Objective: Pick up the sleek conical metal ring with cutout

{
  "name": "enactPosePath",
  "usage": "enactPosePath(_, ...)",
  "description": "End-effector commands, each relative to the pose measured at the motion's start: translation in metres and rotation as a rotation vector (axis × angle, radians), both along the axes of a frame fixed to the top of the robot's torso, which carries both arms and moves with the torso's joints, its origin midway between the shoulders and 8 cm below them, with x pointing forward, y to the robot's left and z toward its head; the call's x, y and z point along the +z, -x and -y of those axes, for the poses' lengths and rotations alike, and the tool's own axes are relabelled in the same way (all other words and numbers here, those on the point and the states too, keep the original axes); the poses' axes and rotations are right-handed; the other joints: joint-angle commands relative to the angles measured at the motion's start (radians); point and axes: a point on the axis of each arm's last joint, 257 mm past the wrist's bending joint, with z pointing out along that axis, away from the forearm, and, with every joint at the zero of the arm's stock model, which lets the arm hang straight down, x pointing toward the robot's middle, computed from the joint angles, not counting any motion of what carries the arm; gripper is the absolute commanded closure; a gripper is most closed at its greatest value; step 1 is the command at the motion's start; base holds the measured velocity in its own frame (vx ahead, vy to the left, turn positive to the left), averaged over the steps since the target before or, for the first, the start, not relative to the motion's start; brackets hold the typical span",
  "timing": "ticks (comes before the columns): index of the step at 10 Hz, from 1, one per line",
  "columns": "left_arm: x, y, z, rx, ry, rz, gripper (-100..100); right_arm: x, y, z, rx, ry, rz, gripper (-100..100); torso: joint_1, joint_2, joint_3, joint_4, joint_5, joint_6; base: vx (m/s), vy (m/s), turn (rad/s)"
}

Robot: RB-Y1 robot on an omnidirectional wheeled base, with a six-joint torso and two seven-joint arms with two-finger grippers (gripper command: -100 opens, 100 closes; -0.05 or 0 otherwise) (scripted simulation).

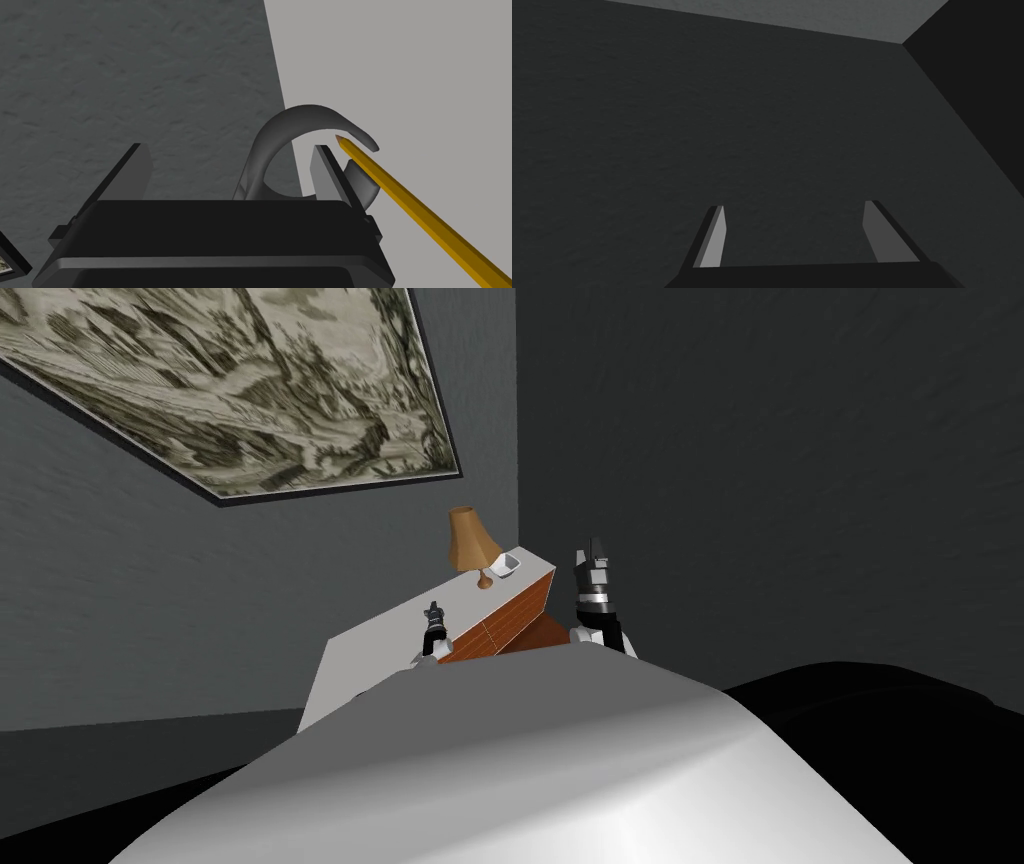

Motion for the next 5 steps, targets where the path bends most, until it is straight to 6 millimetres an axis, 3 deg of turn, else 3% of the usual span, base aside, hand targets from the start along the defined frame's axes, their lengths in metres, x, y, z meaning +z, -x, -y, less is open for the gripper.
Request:
enactPosePath(1, -0.0013, 0.0044, -0.0120, 0.054, 0.001, -0.003, -100, 0.0000, 0.0000, 0.0000, 0.000, 0.000, 0.000, 0, 0.000, 0.000, 0.000, 0.000, 0.000, 0.000, -0.105, 0.073, -0.377)
enactPosePath(2, -0.0025, 0.0069, -0.0187, 0.086, 0.004, -0.006, -100, 0.0000, 0.0000, 0.0000, 0.000, 0.000, 0.000, 0, 0.001, 0.002, 0.001, 0.000, 0.000, 0.000, -0.113, 0.065, -0.339)
enactPosePath(3, -0.0017, 0.0047, -0.0152, 0.065, 0.005, -0.003, -100, 0.0000, 0.0000, 0.0000, 0.000, 0.000, 0.000, 0, 0.001, 0.002, 0.001, 0.000, 0.000, 0.000, -0.049, 0.030, -0.062)
enactPosePath(4, -0.0016, 0.0049, -0.0158, 0.069, 0.003, -0.004, 100, -0.0001, 0.0000, 0.0001, 0.000, 0.000, 0.000, 0, 0.000, -0.001, 0.000, 0.000, 0.000, -0.001, -0.009, 0.005, 0.011)
enactPosePath(5, -0.0017, 0.0050, -0.0158, 0.068, 0.003, -0.004, 100, -0.0001, 0.0001, 0.0001, 0.000, 0.000, 0.000, 0, -0.002, -0.004, -0.002, -0.001, 0.000, -0.001, -0.007, 0.002, 0.001)
